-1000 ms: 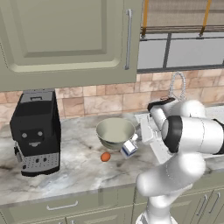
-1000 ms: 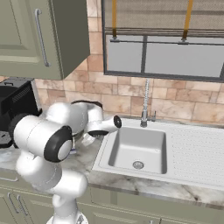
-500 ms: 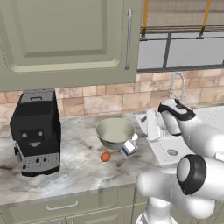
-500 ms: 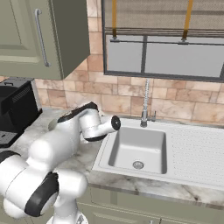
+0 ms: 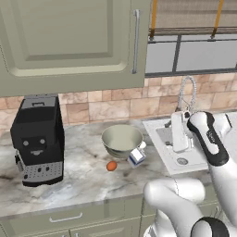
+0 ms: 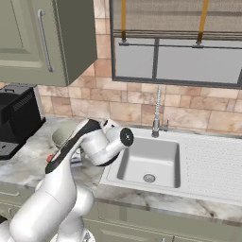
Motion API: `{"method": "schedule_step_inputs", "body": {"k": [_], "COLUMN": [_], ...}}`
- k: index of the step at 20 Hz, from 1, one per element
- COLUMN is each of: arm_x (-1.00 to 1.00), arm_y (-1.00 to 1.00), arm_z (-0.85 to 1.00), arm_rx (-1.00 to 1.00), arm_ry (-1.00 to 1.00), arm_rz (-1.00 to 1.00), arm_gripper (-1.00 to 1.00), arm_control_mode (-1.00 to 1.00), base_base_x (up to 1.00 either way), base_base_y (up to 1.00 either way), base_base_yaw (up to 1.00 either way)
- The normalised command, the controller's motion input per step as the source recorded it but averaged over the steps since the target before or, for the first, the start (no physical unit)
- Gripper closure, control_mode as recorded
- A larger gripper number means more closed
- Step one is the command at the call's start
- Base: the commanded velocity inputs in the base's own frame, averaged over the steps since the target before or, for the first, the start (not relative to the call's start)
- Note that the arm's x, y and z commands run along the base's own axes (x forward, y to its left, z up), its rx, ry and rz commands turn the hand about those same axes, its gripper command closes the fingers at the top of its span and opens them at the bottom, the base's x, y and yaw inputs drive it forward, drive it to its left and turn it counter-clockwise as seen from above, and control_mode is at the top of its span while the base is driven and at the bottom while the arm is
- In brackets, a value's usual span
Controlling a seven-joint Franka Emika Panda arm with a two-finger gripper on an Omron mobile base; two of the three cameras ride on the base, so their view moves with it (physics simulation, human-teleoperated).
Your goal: Gather the eggs and milk located in the vicinity of the sink area and place them right next to the bowl.
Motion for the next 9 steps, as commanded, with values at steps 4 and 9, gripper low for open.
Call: {"method": "schedule_step_inputs", "body": {"k": [4,9], "arm_x": [-0.44,-0.42], "arm_y": [-0.54,-0.54], "arm_z": [0.62,0.65], "arm_rx": [-0.08,-0.01], "arm_ry": [-0.01,-0.09], "arm_rz": [-0.02,-0.05], "arm_gripper": [-1.00,-1.00], "arm_control_mode": [-1.00,-1.00], "base_base_x": [0.00,0.00], "base_base_y": [0.00,0.00], "base_base_yaw": [0.00,0.00]}}
